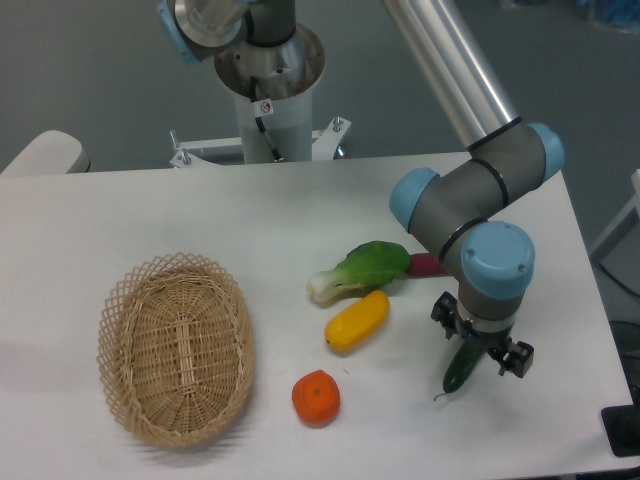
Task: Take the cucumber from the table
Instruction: 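Close the gripper around the middle of the green cucumber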
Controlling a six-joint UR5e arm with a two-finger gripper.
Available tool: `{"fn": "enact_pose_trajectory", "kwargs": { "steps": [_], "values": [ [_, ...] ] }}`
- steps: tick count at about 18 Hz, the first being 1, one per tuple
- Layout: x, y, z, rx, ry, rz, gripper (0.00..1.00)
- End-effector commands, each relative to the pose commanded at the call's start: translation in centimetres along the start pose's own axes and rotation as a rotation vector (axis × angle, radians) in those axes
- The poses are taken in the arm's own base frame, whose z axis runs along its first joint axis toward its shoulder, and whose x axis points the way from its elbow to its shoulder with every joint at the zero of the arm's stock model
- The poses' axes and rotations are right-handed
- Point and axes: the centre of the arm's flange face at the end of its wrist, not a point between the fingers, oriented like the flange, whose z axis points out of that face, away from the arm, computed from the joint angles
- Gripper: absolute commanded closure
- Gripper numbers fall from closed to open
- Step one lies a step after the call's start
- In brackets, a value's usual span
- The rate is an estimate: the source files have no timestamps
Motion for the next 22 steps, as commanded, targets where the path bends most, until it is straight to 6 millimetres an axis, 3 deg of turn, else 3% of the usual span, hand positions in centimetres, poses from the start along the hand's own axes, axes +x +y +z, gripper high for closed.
{"fn": "enact_pose_trajectory", "kwargs": {
  "steps": [2, 9, 17, 18, 20, 21, 22],
  "values": [
    [-0.1, 0.0, 1.3, 0.002, -0.004, 0.001, 0.00],
    [0.4, 0.2, 2.8, -0.002, 0.003, 0.005, 0.00],
    [0.6, 0.6, 3.1, -0.002, 0.009, 0.003, 0.00],
    [0.5, 0.6, 3.2, -0.004, 0.008, 0.004, 0.05],
    [0.4, 0.5, 3.0, -0.003, 0.005, 0.008, 0.49],
    [0.3, 0.5, 2.9, -0.003, 0.004, 0.008, 0.59],
    [0.3, 0.5, 2.9, -0.003, 0.004, 0.008, 0.62]
  ]
}}
